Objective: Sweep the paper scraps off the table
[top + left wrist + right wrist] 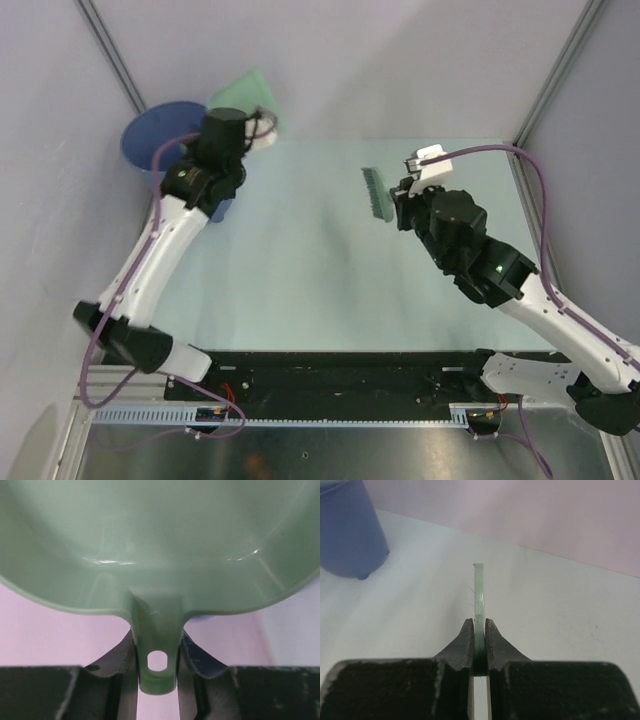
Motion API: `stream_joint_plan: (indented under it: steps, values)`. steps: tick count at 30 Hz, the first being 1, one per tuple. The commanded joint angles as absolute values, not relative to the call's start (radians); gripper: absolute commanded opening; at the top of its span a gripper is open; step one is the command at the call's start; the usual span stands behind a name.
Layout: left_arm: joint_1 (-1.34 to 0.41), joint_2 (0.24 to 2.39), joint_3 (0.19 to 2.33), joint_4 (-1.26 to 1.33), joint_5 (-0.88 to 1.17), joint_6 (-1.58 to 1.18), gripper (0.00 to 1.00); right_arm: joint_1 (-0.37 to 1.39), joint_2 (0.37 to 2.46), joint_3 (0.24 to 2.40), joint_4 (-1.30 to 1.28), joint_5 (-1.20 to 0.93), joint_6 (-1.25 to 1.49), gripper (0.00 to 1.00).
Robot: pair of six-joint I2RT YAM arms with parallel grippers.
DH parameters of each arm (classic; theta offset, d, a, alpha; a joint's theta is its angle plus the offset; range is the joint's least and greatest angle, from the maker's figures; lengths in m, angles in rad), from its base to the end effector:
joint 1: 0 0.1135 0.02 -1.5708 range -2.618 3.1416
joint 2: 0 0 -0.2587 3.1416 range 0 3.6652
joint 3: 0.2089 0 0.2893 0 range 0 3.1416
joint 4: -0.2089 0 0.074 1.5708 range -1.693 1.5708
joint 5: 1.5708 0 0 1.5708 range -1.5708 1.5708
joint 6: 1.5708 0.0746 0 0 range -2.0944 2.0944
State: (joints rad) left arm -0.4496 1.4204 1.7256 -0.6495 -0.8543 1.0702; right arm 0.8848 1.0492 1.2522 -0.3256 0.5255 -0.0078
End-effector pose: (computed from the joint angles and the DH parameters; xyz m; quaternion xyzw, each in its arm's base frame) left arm 0.3387 -0.1010 0.4700 0.3399 0.7038 0.4826 0.3954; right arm 0.2150 0.2036 0.4367 -0.1570 0.7268 0.0955 0.6618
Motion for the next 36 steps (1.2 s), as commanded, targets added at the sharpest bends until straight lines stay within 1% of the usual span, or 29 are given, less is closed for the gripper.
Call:
stream_joint_plan:
  steps: [1, 2, 3, 7, 8, 9, 12, 16, 17, 18, 20, 21, 22, 23, 24, 29, 32, 33, 34, 36]
  values:
    - [-0.468, 1.529, 1.723, -1.069, -0.397, 0.567, 0.0, 0.85, 0.994, 1.235, -0.336, 0.581, 0.008, 0.0]
    - [-0.468, 1.542, 1.701, -1.095, -0.324, 0.539, 0.0, 0.848, 0.983, 1.232, -0.337, 0.575, 0.003, 0.0]
    - [-0.468, 1.548, 1.648, -1.097, -0.184, 0.516, 0.0, 0.85, 0.982, 1.229, -0.337, 0.562, 0.003, 0.0]
    - [-0.468, 1.604, 1.522, -1.091, 0.047, 0.417, 0.0, 0.854, 0.992, 1.216, -0.344, 0.499, -0.07, 0.0]
    - [-0.465, 1.617, 1.496, -1.085, 0.076, 0.417, 0.0, 0.857, 0.996, 1.215, -0.344, 0.492, -0.072, 0.0]
    - [-0.466, 1.629, 1.441, -1.077, 0.104, 0.408, 0.0, 0.861, 1.003, 1.215, -0.342, 0.489, -0.075, 0.0]
    - [-0.466, 1.692, 1.367, -1.058, 0.106, 0.422, 0.0, 0.871, 1.022, 1.213, -0.342, 0.483, -0.094, 0.0]
    - [-0.46, 1.776, 1.316, -1.039, 0.06, 0.443, 0.01, 0.877, 1.037, 1.212, -0.337, 0.466, -0.101, 0.0]
    - [-0.457, 1.788, 1.31, -1.034, 0.049, 0.445, 0.02, 0.879, 1.042, 1.212, -0.336, 0.463, -0.1, 0.0]
    - [-0.456, 1.801, 1.298, -1.026, 0.038, 0.448, 0.12, 0.879, 1.046, 1.21, -0.336, 0.46, -0.101, 0.0]
    - [-0.451, 1.824, 1.293, -1.017, 0.032, 0.453, 0.26, 0.88, 1.065, 1.206, -0.334, 0.459, -0.109, 0.0]
    - [-0.451, 1.825, 1.293, -1.014, 0.035, 0.457, 0.42, 0.882, 1.072, 1.204, -0.336, 0.46, -0.112, 0.0]
    - [-0.453, 1.807, 1.295, -1.012, 0.035, 0.454, 0.56, 0.882, 1.089, 1.203, -0.334, 0.463, -0.117, 0.0]
    - [-0.453, 1.79, 1.298, -1.011, 0.057, 0.451, 0.79, 0.882, 1.097, 1.204, -0.333, 0.465, -0.12, 0.0]
    - [-0.453, 1.767, 1.31, -1.011, 0.069, 0.451, 0.99, 0.882, 1.104, 1.2, -0.324, 0.466, -0.132, 0.0]
    - [-0.446, 1.53, 1.348, -1.012, 0.152, 0.448, 1.0, 0.902, 1.201, 1.169, -0.198, 0.523, -0.216, 0.0]
    - [-0.397, 1.381, 1.359, -1.009, 0.241, 0.407, 1.0, 0.992, 1.281, 1.125, -0.002, 0.612, -0.357, 0.0]
    - [-0.376, 1.346, 1.358, -1.008, 0.285, 0.382, 1.0, 1.012, 1.349, 1.118, 0.111, 0.621, -0.4, 0.0]
    - [-0.324, 1.277, 1.355, -1.003, 0.291, 0.364, 1.0, 1.061, 1.392, 1.117, 0.151, 0.635, -0.466, 0.0]
    - [-0.278, 1.179, 1.335, -0.999, 0.279, 0.324, 1.0, 1.109, 1.507, 1.12, 0.245, 0.634, -0.541, 0.0]
